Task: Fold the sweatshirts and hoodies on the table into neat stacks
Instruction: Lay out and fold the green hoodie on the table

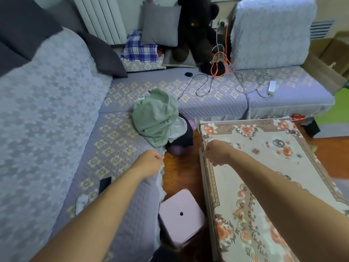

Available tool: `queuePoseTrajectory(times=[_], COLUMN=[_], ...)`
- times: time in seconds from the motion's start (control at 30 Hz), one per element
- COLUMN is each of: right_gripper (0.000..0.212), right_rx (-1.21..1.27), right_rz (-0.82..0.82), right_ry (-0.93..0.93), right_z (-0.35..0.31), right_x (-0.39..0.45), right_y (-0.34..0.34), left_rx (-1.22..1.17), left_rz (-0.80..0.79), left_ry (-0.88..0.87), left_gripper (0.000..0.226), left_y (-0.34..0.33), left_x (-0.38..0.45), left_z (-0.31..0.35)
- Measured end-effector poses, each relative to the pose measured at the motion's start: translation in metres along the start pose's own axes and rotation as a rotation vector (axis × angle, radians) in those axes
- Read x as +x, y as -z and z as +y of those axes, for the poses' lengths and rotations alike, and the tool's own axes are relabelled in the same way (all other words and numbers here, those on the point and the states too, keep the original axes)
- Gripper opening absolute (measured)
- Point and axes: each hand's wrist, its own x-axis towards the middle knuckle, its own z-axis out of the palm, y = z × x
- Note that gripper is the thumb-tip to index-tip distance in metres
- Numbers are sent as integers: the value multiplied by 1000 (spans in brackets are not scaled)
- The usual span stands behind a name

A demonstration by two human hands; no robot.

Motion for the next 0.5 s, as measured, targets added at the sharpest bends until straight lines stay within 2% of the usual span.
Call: queuePoseTrajectory(times=[0.23, 0.5], right_gripper=[27, 27], right_rx=[3, -25], right_rz=[-9, -25], right_ry=[40, 21], right_z=[10, -30], right_x=[80, 270], right_y=[25, 12], left_rx=[48, 193], left_rz=[21, -119], left_ry=[-10, 81], left_gripper=[21, 16], left_y=[12, 3], left_x=[108, 302], left_z=[25, -42])
